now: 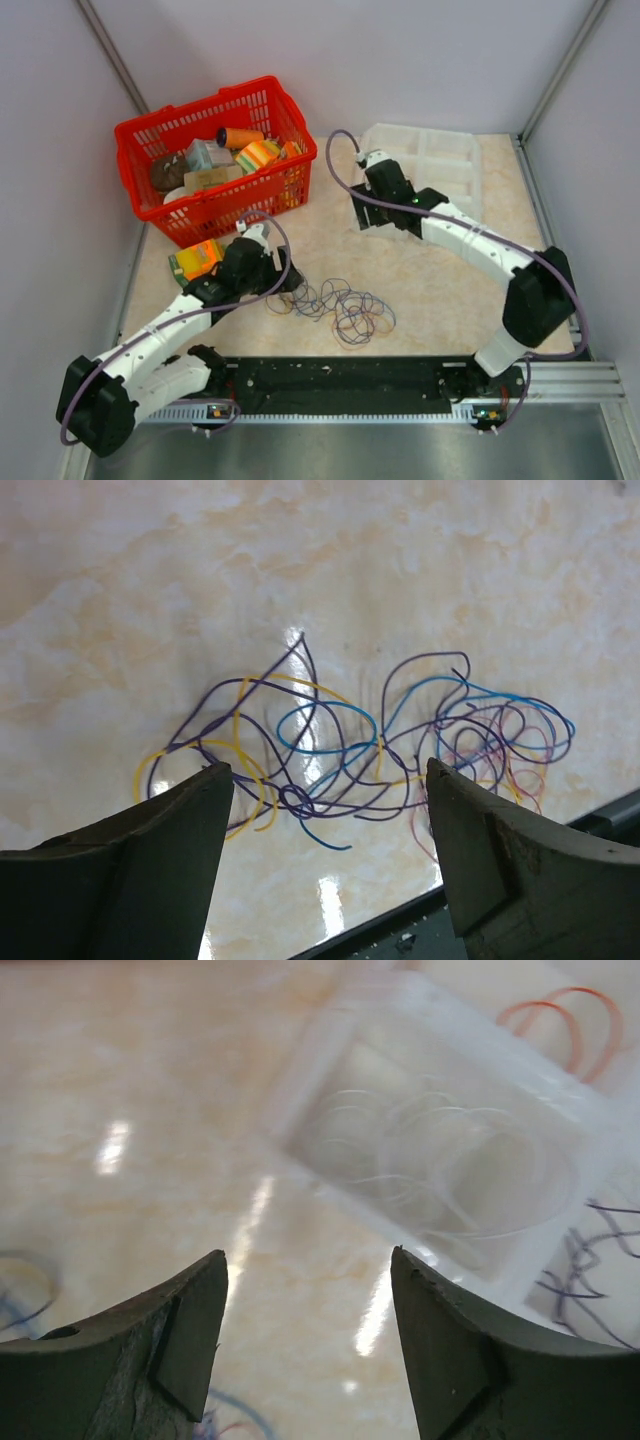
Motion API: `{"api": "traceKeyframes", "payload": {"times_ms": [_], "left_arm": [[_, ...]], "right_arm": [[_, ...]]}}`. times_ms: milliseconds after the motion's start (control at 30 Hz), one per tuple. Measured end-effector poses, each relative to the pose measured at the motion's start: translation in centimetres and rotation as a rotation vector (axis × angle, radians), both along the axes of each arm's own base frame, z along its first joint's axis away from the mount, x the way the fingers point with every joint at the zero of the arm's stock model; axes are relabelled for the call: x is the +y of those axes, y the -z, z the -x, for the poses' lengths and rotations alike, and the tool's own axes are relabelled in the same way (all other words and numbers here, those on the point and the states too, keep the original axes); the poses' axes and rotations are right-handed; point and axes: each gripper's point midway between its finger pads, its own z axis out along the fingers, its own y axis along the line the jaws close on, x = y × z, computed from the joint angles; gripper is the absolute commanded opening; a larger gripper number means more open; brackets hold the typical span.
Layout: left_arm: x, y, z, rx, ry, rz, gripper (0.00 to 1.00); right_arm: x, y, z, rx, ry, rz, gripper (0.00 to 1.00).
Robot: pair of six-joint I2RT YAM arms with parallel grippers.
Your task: Untangle the cables
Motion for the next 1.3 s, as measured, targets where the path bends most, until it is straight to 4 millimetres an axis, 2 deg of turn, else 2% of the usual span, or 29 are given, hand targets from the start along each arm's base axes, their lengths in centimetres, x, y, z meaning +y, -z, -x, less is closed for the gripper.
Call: {"api": "traceKeyframes", "payload": {"times_ms": [100,167,233,333,400,500,633,767,833,900,1000,1100,1200,1300], "left_arm": [[1.1,0.4,-0.9,-0.021,-0.057,-0.049,0.82],[1.6,1.0,-1.4,-0.015,-0.078,-0.092,0.76],[1.8,1.7,-2.1,-0.001,-0.075,-0.144,0.71],[1.3,2.5,-3.4,0.03,-0.036,-0.212,0.61],[0.7,3.3,-4.4,0.052,-0.007,-0.25,0.54],[0.4,4.6,-4.9,0.076,0.023,-0.283,0.41],[0.4,5.4,-4.8,0.091,0.046,-0.301,0.17],[0.0,4.9,-4.6,0.074,0.066,-0.3,0.05],[-0.1,4.0,-4.5,0.05,0.07,-0.287,0.03],[-0.1,2.2,-4.3,0.012,0.072,-0.264,0.05],[-0.5,-2.7,-4.4,-0.102,0.085,-0.203,0.0],[-0.9,-9.8,-4.6,-0.275,0.097,-0.113,0.0],[-0.5,-17.7,-3.8,-0.443,0.094,-0.03,0.0],[1.0,-26.7,-1.9,-0.646,0.055,0.067,0.0]], "right_arm": [[4.5,-2.7,4.0,-0.009,-0.166,-0.2,0.65],[6.2,-3.0,6.4,0.018,-0.243,-0.326,0.64],[6.9,-1.8,8.5,0.079,-0.282,-0.419,0.64],[7.5,1.6,11.6,0.216,-0.312,-0.489,0.62],[7.6,3.1,13.3,0.296,-0.33,-0.518,0.6],[8.4,3.7,15.1,0.369,-0.368,-0.587,0.59],[9.0,4.7,17.0,0.429,-0.401,-0.654,0.58],[8.9,6.7,19.5,0.501,-0.406,-0.679,0.57],[8.8,7.6,20.5,0.532,-0.407,-0.682,0.57],[9.0,8.4,21.4,0.555,-0.415,-0.684,0.56],[9.2,10.0,22.1,0.589,-0.408,-0.682,0.56],[8.8,11.8,22.3,0.624,-0.355,-0.666,0.57],[8.8,11.9,21.9,0.612,-0.324,-0.667,0.57],[8.7,11.9,21.5,0.591,-0.294,-0.662,0.58]]}}
